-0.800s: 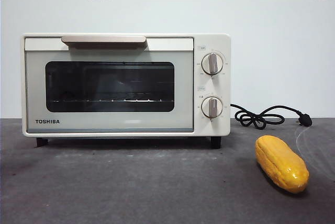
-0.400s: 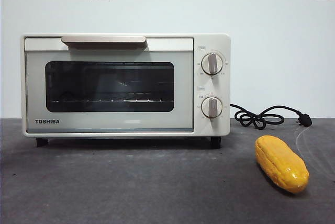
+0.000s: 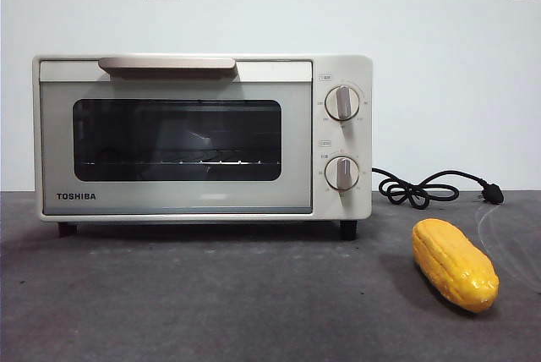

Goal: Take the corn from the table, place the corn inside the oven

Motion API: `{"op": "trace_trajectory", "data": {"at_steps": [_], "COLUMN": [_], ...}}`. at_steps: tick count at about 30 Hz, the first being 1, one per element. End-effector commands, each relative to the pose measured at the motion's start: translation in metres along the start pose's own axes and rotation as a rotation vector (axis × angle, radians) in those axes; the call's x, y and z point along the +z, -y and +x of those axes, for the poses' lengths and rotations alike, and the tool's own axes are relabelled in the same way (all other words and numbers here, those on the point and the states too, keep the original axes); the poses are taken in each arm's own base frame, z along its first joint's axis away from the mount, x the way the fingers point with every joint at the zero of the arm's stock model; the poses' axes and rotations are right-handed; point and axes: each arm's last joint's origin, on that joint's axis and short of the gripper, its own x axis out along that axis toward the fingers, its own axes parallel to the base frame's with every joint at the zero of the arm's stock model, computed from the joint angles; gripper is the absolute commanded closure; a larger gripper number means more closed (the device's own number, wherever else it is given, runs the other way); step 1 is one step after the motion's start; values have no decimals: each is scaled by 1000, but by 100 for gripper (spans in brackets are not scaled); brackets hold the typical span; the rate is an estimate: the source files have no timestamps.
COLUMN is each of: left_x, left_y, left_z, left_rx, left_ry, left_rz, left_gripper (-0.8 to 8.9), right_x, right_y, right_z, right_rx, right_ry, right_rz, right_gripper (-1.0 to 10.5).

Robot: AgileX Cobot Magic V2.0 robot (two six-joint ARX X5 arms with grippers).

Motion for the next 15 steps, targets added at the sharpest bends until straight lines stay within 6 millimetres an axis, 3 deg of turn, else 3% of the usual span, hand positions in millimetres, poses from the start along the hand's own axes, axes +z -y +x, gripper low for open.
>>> {"op": "trace_trajectory", "data": {"at_steps": [1,8,15], "left_x": [17,47,63], "left_y": [11,38,54], "left_z": [6,17,21], "left_rx": [-48,-137,-160], "left_ry": [7,14,-18], "left_rz": [51,101,145], "left_gripper": [814,814,814], "right_x": [-1,-18,-41], "right_y": [-2,-17,-28], "right_z": [16,67,116], "right_rx": [13,-63,-175], "right_ry": [-74,-322,-509], "right_rz": [-22,-91,-166], "right_gripper": [440,440,437]}}
